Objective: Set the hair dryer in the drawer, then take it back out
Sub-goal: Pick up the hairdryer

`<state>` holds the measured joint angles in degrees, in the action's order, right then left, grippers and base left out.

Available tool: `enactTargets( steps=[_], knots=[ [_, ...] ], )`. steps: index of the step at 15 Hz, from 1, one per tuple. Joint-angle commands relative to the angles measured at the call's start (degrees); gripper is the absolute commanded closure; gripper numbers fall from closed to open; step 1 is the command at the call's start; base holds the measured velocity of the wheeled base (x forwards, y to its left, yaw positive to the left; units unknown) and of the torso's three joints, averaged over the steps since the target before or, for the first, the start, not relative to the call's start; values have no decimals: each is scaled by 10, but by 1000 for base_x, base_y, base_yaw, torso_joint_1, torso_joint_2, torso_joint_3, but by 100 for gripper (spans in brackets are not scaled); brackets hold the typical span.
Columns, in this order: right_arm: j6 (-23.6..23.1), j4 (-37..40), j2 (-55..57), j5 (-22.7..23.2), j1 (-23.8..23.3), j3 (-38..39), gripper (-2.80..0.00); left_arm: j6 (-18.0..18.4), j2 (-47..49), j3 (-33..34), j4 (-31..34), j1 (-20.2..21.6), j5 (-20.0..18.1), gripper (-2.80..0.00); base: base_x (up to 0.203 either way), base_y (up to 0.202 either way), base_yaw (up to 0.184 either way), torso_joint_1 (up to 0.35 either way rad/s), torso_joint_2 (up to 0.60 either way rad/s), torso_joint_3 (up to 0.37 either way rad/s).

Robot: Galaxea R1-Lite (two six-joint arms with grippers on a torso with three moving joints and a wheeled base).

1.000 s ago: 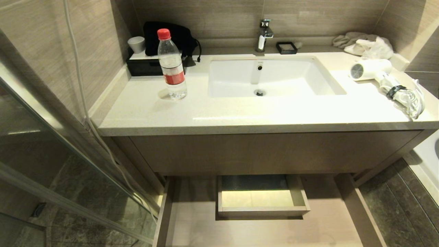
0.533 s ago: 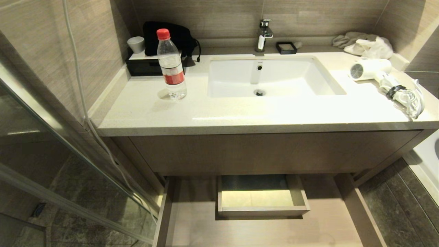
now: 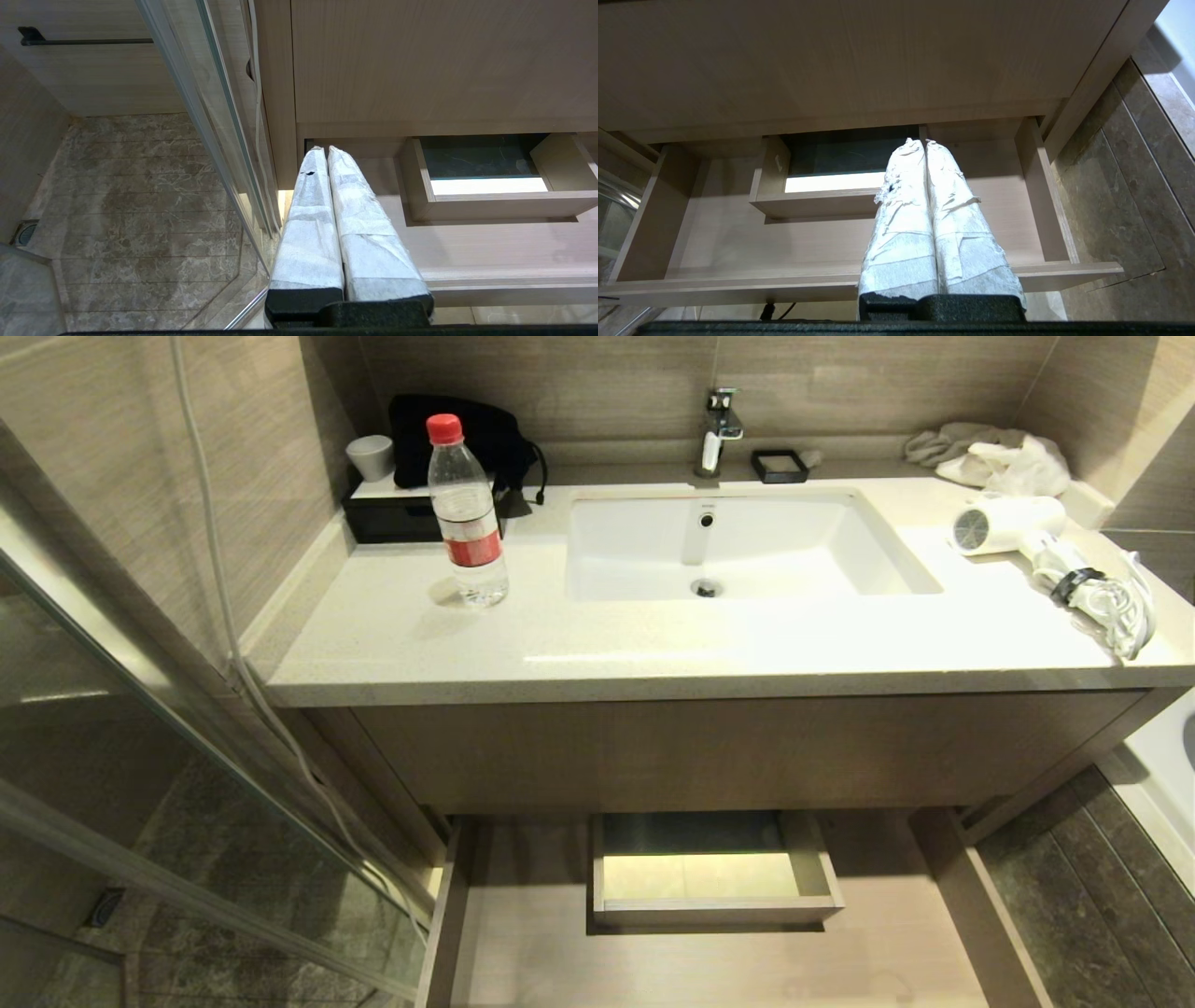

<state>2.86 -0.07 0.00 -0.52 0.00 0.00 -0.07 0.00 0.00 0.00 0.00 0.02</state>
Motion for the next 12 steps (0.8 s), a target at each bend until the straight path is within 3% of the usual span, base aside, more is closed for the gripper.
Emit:
enactTargets(
  steps=[1,12],
  knots=[
    [0,0,1,0,0,1,0,0,0,0,0,0,0,0,0,0,0,0,0,0],
    [0,1,1,0,0,1,0,0,0,0,0,0,0,0,0,0,0,0,0,0]
  ],
)
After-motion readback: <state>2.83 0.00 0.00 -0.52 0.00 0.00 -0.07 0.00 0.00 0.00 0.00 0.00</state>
